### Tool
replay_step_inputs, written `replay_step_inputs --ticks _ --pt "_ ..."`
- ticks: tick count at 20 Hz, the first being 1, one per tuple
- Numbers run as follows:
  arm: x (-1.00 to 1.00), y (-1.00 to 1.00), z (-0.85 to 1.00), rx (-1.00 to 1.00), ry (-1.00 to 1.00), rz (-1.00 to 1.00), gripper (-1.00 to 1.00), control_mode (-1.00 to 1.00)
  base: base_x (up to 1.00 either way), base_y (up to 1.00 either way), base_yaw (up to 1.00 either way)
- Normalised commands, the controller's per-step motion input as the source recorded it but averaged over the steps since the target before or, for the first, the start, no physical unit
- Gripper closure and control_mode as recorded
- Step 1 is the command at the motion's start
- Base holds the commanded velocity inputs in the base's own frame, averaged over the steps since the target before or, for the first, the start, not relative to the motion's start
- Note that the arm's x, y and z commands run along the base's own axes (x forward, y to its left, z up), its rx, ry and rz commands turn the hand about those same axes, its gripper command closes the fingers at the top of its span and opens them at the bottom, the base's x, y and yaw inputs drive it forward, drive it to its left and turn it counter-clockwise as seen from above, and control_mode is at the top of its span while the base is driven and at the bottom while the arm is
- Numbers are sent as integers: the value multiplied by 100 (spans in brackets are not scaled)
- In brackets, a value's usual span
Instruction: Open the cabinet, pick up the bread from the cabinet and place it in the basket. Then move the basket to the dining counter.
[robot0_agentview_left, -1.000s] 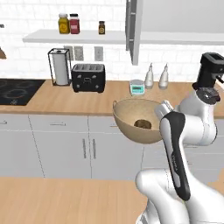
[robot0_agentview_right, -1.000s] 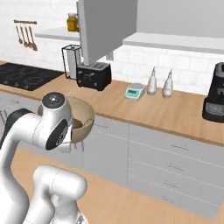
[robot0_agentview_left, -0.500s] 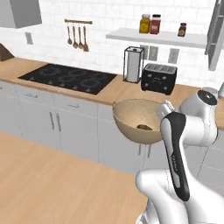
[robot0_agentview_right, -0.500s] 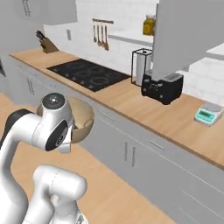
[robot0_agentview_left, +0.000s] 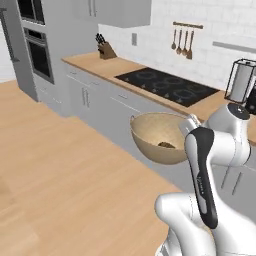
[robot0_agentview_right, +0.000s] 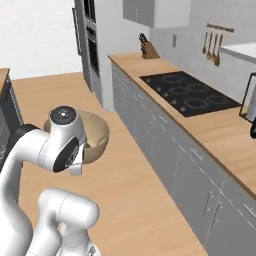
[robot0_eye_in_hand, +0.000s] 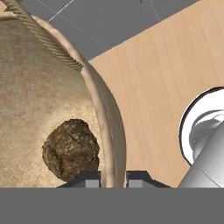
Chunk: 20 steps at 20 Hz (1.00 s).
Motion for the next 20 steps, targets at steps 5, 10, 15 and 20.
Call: replay_step_inputs --ticks 5,10,15,20 --pt "0 0 0 0 0 0 100 100 0 7 43" --pt "0 0 0 0 0 0 100 100 -43 -23 23" --pt "0 0 0 0 0 0 100 100 -74 -26 21" --pt "0 0 0 0 0 0 100 100 -61 -22 16"
